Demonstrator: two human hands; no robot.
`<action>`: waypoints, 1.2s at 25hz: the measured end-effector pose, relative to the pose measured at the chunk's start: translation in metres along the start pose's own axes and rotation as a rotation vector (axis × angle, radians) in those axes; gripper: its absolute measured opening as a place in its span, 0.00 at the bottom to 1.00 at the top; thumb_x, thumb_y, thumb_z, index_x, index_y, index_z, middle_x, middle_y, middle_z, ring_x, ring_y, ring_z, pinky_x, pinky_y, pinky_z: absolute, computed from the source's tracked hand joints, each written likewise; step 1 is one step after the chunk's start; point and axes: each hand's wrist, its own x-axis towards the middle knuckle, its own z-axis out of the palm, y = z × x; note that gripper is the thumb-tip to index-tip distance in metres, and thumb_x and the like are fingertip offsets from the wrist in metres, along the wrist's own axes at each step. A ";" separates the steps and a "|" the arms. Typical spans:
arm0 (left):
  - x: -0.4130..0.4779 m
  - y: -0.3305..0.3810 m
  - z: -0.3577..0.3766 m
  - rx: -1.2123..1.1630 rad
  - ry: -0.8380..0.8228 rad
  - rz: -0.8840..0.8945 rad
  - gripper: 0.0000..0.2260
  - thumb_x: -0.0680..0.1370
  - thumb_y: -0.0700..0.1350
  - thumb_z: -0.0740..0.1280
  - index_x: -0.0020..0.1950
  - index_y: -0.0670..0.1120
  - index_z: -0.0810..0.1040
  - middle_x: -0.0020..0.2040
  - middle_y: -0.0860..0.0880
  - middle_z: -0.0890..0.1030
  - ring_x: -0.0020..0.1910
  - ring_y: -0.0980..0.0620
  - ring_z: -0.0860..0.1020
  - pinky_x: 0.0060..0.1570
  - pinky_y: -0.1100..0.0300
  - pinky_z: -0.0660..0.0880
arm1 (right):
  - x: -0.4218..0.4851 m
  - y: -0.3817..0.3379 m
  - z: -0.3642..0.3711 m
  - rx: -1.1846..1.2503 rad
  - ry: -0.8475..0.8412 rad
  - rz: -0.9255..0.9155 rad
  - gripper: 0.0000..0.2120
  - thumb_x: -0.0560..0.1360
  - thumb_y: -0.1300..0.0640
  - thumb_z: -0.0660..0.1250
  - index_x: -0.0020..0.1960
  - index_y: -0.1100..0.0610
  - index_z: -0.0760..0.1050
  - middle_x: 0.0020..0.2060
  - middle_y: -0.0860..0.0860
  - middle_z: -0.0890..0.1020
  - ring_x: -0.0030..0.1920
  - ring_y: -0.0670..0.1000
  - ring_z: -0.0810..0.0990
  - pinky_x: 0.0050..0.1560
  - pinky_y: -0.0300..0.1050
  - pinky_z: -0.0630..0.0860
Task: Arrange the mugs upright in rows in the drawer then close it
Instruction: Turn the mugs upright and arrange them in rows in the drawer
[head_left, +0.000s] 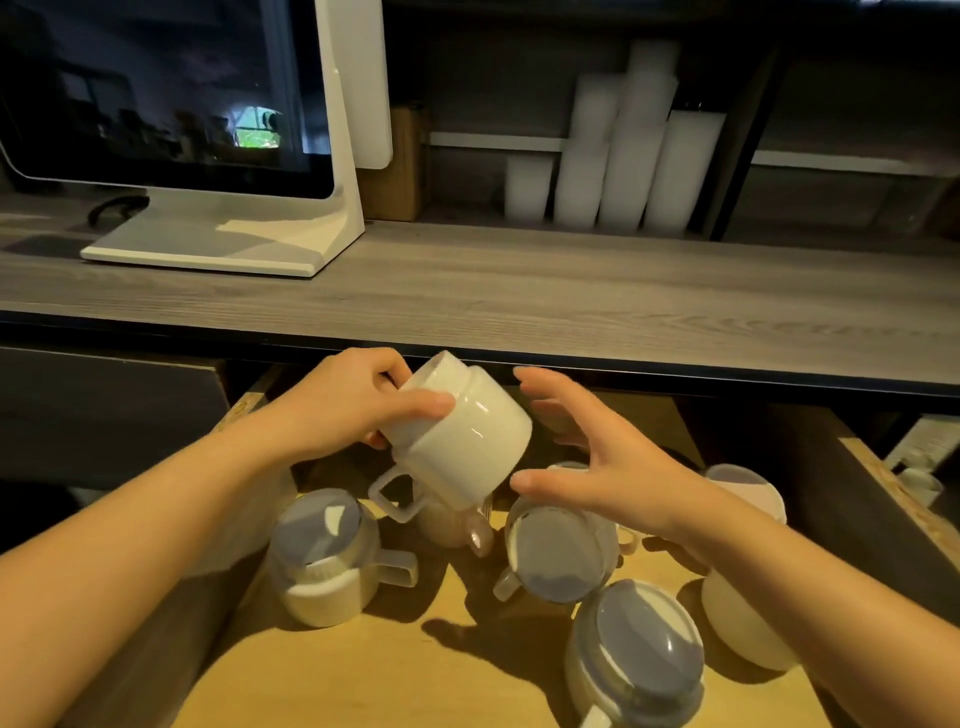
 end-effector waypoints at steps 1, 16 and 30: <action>-0.001 0.002 -0.001 -0.126 -0.011 -0.012 0.34 0.55 0.69 0.67 0.52 0.48 0.77 0.49 0.48 0.80 0.48 0.50 0.80 0.40 0.60 0.78 | -0.001 -0.003 0.001 0.052 0.012 -0.029 0.41 0.68 0.48 0.74 0.71 0.36 0.52 0.67 0.34 0.63 0.61 0.31 0.64 0.57 0.28 0.61; -0.005 0.010 -0.028 0.065 -0.425 -0.095 0.23 0.67 0.61 0.69 0.60 0.58 0.72 0.60 0.54 0.77 0.59 0.56 0.76 0.61 0.52 0.72 | -0.009 -0.022 0.020 -0.224 0.182 -0.118 0.43 0.58 0.33 0.72 0.68 0.38 0.57 0.58 0.37 0.68 0.56 0.42 0.72 0.54 0.42 0.77; -0.052 -0.016 0.018 0.602 -0.623 0.084 0.25 0.73 0.52 0.70 0.68 0.56 0.68 0.67 0.56 0.71 0.66 0.55 0.67 0.65 0.60 0.62 | -0.018 -0.043 0.076 -0.855 -0.145 -0.107 0.37 0.61 0.25 0.60 0.57 0.53 0.72 0.46 0.49 0.80 0.43 0.51 0.74 0.51 0.49 0.70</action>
